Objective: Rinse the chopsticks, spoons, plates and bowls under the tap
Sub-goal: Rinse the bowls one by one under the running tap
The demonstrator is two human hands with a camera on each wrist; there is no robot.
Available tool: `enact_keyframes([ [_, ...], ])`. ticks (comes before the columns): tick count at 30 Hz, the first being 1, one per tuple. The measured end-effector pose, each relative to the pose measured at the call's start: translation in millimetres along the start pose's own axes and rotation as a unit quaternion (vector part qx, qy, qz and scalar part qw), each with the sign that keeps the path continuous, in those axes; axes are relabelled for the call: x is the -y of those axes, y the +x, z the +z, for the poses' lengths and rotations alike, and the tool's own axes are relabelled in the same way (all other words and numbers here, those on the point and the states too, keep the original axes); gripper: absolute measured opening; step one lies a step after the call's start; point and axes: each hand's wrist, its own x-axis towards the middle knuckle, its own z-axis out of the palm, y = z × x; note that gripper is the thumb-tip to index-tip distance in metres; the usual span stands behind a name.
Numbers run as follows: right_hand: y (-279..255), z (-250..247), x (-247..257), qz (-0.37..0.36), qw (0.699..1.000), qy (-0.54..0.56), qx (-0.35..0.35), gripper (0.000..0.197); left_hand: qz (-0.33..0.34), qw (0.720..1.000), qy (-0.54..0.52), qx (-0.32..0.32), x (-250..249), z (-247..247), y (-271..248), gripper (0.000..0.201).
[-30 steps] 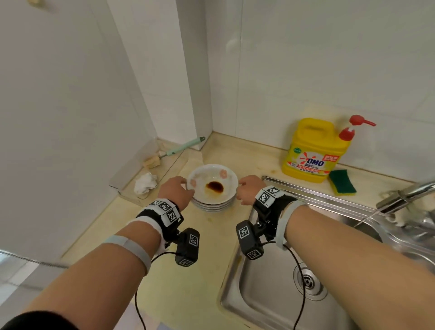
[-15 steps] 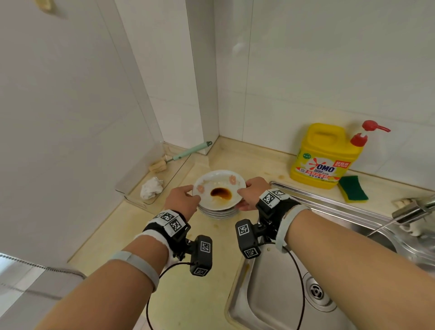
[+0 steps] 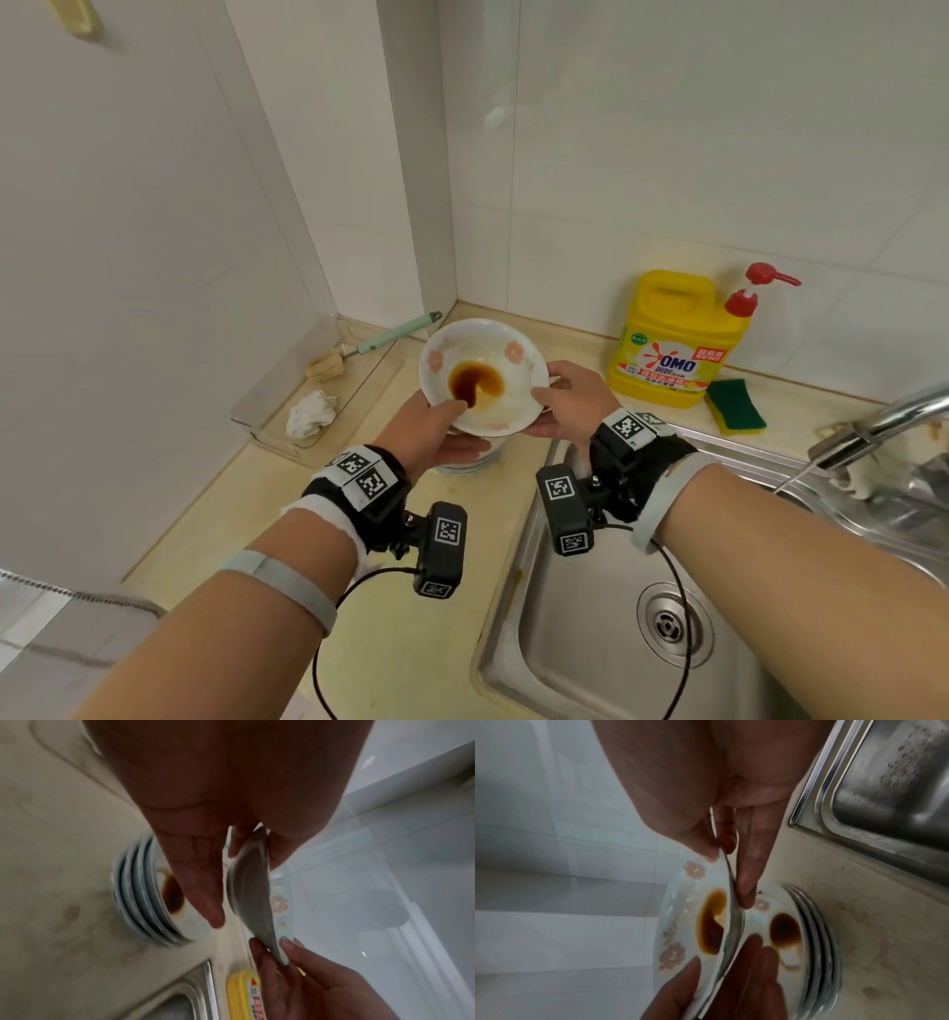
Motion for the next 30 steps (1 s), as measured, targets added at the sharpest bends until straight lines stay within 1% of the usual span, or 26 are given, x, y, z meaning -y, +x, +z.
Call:
enact_keyframes([
  [2,-10,-17,-1,-0.004,1.000,0.004,-0.007,0.028,0.001,0.998,-0.033,0.044,-1,15,-5,0.034],
  [4,-23,-36,-5,-0.002,1.000,-0.010,-0.005,0.028,0.014,0.997,-0.025,0.069,2,27,-6,0.039],
  [6,-36,-56,-12,-0.002,0.998,-0.069,-0.005,0.026,0.030,0.996,0.000,0.078,7,40,-6,0.044],
  [9,-55,-87,-27,-0.001,0.984,-0.178,-0.025,0.022,0.080,0.990,0.086,0.081,15,61,-9,0.047],
  [11,-69,-111,-39,-0.005,0.960,-0.278,-0.032,0.014,0.117,0.979,0.142,0.092,20,77,-12,0.049],
  [12,-76,-123,-45,-0.011,0.941,-0.336,-0.036,0.011,0.134,0.972,0.170,0.095,23,85,-13,0.050],
  [14,-91,-146,-56,-0.023,0.899,-0.436,-0.046,0.011,0.165,0.958,0.219,0.088,28,101,-17,0.052],
  [16,-103,-167,-67,-0.022,0.865,-0.497,-0.055,0.013,0.202,0.939,0.269,0.075,35,115,-17,0.054],
  [18,-111,-187,-80,-0.017,0.843,-0.534,-0.054,0.014,0.227,0.917,0.320,0.070,40,130,-21,0.055],
  [20,-117,-206,-94,-0.013,0.838,-0.544,-0.052,0.014,0.233,0.900,0.362,0.062,43,145,-25,0.056],
  [25,-130,-243,-120,0.010,0.841,-0.540,-0.032,0.017,0.231,0.876,0.423,0.006,52,178,-40,0.056],
  [30,-136,-270,-137,0.019,0.844,-0.535,-0.034,0.019,0.228,0.868,0.442,-0.011,63,203,-55,0.052],
])
